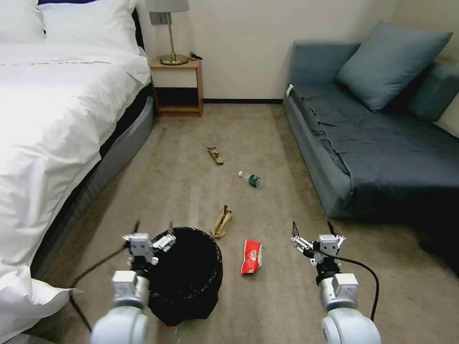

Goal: Pick up the trash bin, then pick up the garbage on the floor and place it into the trash bin.

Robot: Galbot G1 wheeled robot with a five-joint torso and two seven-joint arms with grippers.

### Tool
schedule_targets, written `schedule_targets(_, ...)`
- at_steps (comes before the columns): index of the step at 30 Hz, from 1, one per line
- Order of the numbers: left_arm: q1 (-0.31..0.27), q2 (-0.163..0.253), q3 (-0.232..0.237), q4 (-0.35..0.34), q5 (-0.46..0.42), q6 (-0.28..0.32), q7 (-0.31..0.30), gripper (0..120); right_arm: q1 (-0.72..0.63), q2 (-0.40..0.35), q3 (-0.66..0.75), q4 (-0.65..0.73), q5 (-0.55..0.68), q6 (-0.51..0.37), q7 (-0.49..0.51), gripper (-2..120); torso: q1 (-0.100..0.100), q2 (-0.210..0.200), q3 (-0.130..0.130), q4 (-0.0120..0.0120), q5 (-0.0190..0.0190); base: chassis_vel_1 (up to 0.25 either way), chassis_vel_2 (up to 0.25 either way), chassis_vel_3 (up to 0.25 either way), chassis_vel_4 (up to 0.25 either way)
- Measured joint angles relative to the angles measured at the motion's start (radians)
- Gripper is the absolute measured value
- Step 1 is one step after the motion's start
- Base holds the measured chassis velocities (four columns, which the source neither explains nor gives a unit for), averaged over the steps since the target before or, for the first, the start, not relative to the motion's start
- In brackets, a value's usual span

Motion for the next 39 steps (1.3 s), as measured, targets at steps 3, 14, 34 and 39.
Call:
schedule_targets(3,0.007,0.016,-0.012,-0.025,-0.018,0.011,0.0,100,-0.027,0.015,-0.021,0.07,-0.053,-0.041,0.058,100,0.0,0.0,0.0,-0.0003,0.0007,0.0,0.0,0.0,0.0)
schedule_targets(14,0.069,0.125,-0.018,-0.094,-0.188,0.117,-0.05,100,-0.09,-0.03,-0.078,0.118,-0.123,-0.04,0.094,100,0.0,0.0,0.0,-0.0001,0.0003,0.0,0.0,0.0,0.0)
schedule_targets(34,-0.058,0.234,0.013,0.074,-0.578,0.5,-0.406,100,-0.098,-0.064,-0.167,0.076,-0.172,-0.026,0.096,100,0.0,0.0,0.0,0.0,0.0004,0.0,0.0,0.0,0.0)
schedule_targets(39,-0.1,0.224,0.053,0.132,-0.582,0.497,-0.409,100,-0.092,-0.068,-0.166,0.07,-0.171,-0.026,0.095,100,0.0,0.0,0.0,-0.0002,0.0004,0.0,0.0,0.0,0.0)
